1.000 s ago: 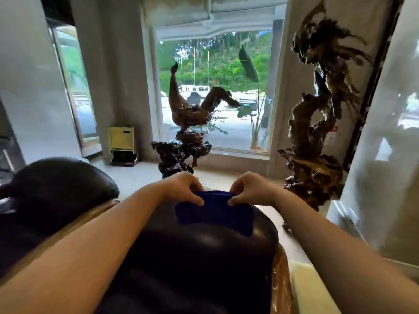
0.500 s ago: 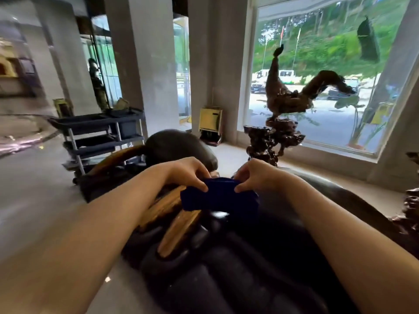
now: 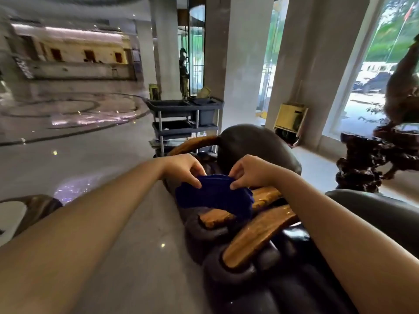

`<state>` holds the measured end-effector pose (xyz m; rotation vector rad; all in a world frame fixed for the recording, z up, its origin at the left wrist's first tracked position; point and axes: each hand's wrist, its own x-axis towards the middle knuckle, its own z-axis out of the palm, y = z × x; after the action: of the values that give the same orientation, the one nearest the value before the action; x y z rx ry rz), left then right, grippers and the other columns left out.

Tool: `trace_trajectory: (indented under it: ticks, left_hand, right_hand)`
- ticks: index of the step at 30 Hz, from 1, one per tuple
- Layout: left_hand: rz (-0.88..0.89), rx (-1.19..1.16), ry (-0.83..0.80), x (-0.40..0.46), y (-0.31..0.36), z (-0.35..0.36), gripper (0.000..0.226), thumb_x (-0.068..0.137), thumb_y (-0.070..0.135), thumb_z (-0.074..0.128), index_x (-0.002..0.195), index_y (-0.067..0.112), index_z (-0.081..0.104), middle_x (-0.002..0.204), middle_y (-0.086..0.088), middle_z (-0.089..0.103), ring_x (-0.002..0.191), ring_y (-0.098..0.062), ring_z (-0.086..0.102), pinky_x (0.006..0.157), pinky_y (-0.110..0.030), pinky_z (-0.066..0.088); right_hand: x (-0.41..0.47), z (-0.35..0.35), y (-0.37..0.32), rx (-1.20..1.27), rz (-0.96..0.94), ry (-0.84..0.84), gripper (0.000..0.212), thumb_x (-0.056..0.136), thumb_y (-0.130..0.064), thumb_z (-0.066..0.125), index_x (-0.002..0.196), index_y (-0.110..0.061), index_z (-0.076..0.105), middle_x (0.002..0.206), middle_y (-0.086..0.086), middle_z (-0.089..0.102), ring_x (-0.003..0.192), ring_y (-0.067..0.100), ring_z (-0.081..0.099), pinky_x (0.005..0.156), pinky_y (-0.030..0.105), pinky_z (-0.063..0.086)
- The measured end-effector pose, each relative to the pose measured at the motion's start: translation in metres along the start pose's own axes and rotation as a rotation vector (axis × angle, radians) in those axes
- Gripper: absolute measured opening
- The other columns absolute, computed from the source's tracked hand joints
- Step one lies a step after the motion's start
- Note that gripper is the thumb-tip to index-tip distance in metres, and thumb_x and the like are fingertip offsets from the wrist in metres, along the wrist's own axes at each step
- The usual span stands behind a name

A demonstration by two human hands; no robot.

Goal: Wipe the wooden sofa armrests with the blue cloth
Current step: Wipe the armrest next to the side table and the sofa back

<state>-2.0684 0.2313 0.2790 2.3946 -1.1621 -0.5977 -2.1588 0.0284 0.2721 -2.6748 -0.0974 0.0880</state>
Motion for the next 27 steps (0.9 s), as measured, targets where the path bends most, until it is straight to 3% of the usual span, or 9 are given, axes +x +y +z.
trace_trajectory:
  ticks: [2,7,12,16,21,25,27]
  left_hand:
    - [-0.050,-0.009,0.012,0.018,-0.030,-0.021,0.023,0.081,0.013,0.065,0.100,0.025,0.069,0.097,0.003,0.072,0.086,-0.008,0.068,0.079,-0.030,0.058]
    - [-0.115,-0.061,0.055,0.063,-0.100,-0.071,0.026,0.081,0.012,0.065,0.087,0.038,0.064,0.087,0.014,0.069,0.075,0.005,0.066,0.061,-0.016,0.050]
    - [-0.188,-0.099,0.090,0.097,-0.177,-0.117,0.029,0.082,0.014,0.063,0.087,0.042,0.064,0.085,0.020,0.068,0.074,0.010,0.064,0.056,-0.009,0.048]
    - [-0.222,-0.121,0.097,0.117,-0.253,-0.156,0.026,0.082,0.015,0.062,0.094,0.038,0.065,0.089,0.018,0.069,0.077,0.008,0.065,0.061,-0.013,0.049]
    - [-0.236,-0.092,0.090,0.137,-0.344,-0.208,0.026,0.082,0.017,0.063,0.104,0.031,0.066,0.088,0.018,0.068,0.075,0.008,0.064,0.062,-0.013,0.048]
    - [-0.259,-0.075,0.095,0.144,-0.418,-0.271,0.029,0.083,0.015,0.062,0.111,0.024,0.064,0.089,0.016,0.066,0.079,0.001,0.064,0.065,-0.015,0.048]
    - [-0.259,-0.063,0.113,0.149,-0.451,-0.305,0.030,0.083,0.014,0.062,0.112,0.022,0.064,0.090,0.014,0.066,0.080,0.000,0.063,0.067,-0.016,0.048]
  right_hand:
    - [0.049,0.000,0.001,-0.019,-0.058,-0.026,0.015,0.073,-0.018,0.074,0.088,-0.018,0.073,0.077,-0.002,0.072,0.075,0.012,0.067,0.074,0.022,0.051]
    - [0.165,-0.009,0.003,-0.034,-0.151,-0.109,0.017,0.075,-0.013,0.071,0.092,-0.016,0.072,0.080,0.001,0.072,0.079,0.018,0.069,0.077,0.029,0.056]
    - [0.281,-0.009,-0.009,-0.043,-0.204,-0.206,0.014,0.075,-0.015,0.072,0.080,-0.028,0.070,0.072,-0.013,0.068,0.065,0.002,0.064,0.068,0.023,0.051]
    - [0.375,0.011,-0.022,-0.033,-0.239,-0.223,0.014,0.075,-0.017,0.072,0.087,-0.023,0.072,0.081,-0.026,0.054,0.067,-0.002,0.059,0.070,0.023,0.052]
    - [0.478,0.035,-0.050,-0.026,-0.237,-0.238,0.014,0.075,-0.018,0.072,0.088,-0.023,0.071,0.074,-0.011,0.067,0.067,0.003,0.062,0.061,0.015,0.047]
    - [0.570,0.040,-0.092,-0.034,-0.230,-0.243,0.023,0.076,-0.018,0.071,0.099,-0.018,0.072,0.091,-0.003,0.072,0.081,0.011,0.066,0.074,0.021,0.052]
    - [0.613,0.039,-0.111,-0.033,-0.239,-0.232,0.019,0.076,-0.019,0.072,0.095,-0.020,0.071,0.086,-0.006,0.071,0.077,0.005,0.065,0.069,0.015,0.050]
